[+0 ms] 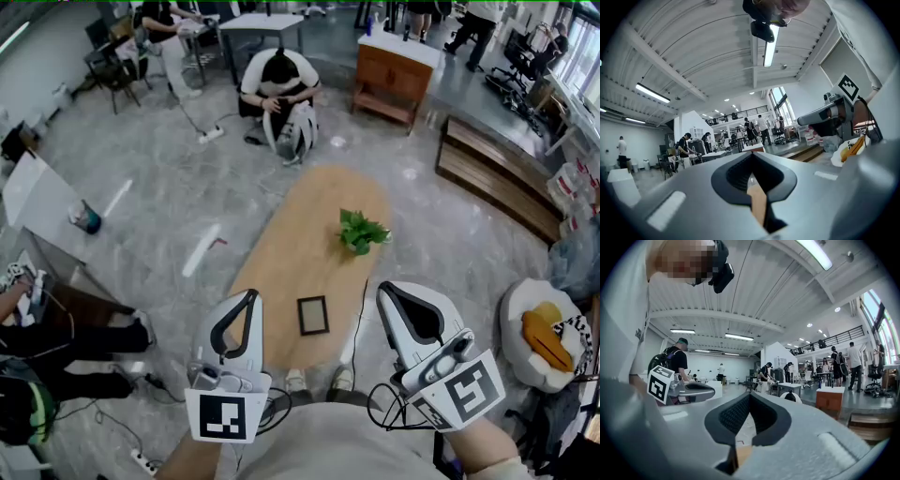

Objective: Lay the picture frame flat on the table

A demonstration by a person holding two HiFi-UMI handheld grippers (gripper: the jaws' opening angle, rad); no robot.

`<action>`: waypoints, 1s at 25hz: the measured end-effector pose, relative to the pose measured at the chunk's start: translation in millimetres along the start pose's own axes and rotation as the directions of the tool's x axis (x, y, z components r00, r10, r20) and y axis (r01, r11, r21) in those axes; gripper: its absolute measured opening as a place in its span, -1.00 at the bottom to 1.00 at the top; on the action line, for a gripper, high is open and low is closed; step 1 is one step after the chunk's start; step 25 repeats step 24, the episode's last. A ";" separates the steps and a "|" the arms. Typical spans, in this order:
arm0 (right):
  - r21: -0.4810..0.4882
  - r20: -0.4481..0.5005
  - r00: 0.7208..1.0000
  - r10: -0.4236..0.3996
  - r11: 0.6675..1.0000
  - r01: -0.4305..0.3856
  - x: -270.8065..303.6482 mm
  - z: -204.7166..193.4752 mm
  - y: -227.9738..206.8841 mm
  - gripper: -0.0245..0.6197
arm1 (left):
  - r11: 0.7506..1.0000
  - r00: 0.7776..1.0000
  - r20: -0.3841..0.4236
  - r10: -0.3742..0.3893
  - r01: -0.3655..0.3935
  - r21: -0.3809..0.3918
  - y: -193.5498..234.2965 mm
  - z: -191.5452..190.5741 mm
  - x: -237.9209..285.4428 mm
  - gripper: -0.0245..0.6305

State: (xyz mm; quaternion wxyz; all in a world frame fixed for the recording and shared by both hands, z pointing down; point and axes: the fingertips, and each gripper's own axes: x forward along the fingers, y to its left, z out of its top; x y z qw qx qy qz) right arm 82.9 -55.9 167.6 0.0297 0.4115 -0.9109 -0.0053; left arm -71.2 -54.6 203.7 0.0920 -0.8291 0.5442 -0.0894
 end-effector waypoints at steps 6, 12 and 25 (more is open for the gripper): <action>-0.008 -0.020 1.000 -0.020 1.000 0.019 3.8 -10.4 -1.7 -0.92 | 1.000 1.000 -0.010 -0.008 0.008 0.017 1.0 -4.7 -0.2 -0.86; -0.011 -0.023 1.000 -0.021 1.000 0.021 9.1 -12.2 -3.0 -0.92 | 1.000 1.000 -0.008 -0.002 0.002 0.011 5.1 -7.0 2.5 -0.86; -0.020 -0.017 1.000 -0.019 1.000 0.019 16.6 -5.2 -5.8 -0.92 | 1.000 1.000 -0.017 -0.010 0.010 0.023 9.0 -4.4 10.0 -0.86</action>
